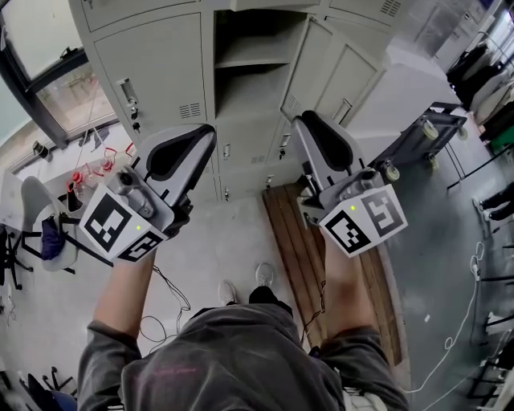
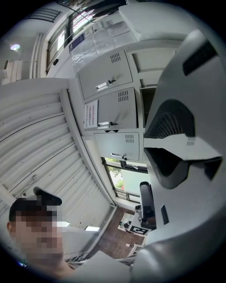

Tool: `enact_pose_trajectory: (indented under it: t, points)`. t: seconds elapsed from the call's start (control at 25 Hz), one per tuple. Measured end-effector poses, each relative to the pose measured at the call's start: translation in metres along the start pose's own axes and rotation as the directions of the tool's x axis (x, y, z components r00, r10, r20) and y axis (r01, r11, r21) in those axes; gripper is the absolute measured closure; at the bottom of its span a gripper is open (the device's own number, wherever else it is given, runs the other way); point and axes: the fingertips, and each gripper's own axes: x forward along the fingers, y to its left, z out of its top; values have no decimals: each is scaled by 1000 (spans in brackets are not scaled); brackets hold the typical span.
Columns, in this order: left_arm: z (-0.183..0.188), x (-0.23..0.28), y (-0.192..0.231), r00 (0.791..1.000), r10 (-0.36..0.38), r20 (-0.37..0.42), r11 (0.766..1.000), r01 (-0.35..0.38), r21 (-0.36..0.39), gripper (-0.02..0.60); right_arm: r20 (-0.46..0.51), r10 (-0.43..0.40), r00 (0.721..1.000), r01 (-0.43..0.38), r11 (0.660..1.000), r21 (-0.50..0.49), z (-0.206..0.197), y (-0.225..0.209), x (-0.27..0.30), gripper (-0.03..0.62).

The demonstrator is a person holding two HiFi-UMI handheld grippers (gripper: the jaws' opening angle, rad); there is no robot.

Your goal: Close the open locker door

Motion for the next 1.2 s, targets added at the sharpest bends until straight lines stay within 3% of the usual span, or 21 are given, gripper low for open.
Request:
enact_pose_trajectory:
  t: [0.48, 1.2]
  points:
    - [-52, 79, -10, 999, -17, -37, 999, 15, -49, 572, -38, -50, 998, 52, 997, 54, -37, -91, -27, 520]
    - [-128, 169, -21, 993, 29, -112, 994, -41, -104, 572, -136, -147, 980, 155, 987, 46, -102, -215, -62, 519]
